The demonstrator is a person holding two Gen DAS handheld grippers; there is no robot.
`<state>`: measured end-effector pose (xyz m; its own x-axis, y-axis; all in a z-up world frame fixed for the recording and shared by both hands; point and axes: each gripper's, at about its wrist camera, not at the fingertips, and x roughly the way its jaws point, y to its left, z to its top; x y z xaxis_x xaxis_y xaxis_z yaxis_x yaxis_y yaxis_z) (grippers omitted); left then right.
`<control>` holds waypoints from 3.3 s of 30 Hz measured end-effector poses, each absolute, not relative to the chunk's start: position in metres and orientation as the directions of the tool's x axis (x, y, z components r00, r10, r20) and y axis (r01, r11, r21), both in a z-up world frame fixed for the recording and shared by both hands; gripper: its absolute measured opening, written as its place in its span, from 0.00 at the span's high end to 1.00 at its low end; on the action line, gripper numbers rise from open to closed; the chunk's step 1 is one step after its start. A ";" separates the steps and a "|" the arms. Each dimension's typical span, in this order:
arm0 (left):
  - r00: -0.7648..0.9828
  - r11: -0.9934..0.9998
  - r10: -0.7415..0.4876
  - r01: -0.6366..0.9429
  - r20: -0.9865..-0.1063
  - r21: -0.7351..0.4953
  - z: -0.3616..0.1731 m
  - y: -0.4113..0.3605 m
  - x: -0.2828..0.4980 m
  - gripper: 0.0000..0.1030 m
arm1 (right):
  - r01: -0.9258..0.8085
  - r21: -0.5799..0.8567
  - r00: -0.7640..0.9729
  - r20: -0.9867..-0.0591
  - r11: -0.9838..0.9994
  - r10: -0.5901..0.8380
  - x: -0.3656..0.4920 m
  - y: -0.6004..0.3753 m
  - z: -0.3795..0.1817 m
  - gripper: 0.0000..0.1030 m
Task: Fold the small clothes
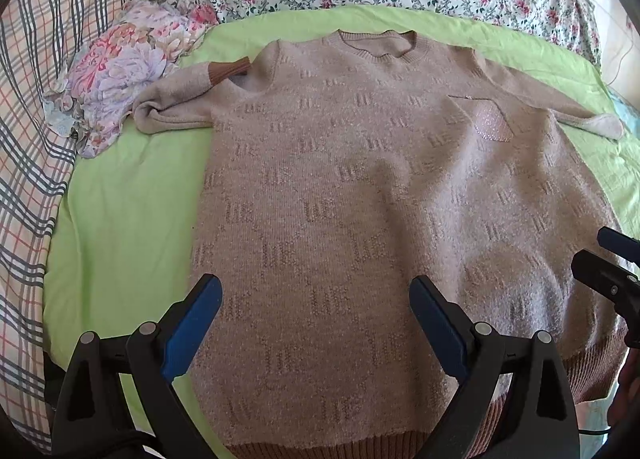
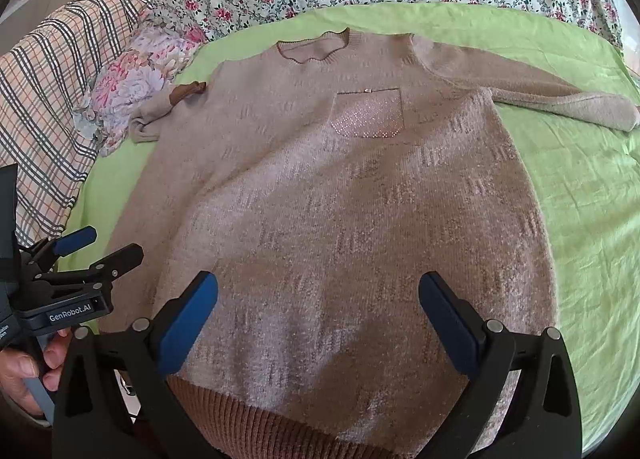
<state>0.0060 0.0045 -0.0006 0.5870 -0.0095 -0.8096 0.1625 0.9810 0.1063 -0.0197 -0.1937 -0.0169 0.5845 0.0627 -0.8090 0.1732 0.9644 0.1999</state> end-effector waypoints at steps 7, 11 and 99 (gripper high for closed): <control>0.587 0.983 -0.015 0.158 -0.810 0.097 0.001 0.000 0.009 0.07 | 0.180 0.194 0.602 -0.797 0.964 0.048 -0.028 -0.181 -0.021 0.02; 0.587 0.983 -0.019 0.159 -0.809 0.091 0.003 0.000 0.011 0.07 | 0.179 0.192 0.606 -0.794 0.965 0.045 -0.028 -0.182 -0.021 0.02; 0.504 0.994 -0.060 0.113 -0.862 -0.003 -0.017 -0.005 0.108 0.07 | 0.301 0.572 0.779 -0.609 0.763 0.149 0.160 -0.443 0.048 0.86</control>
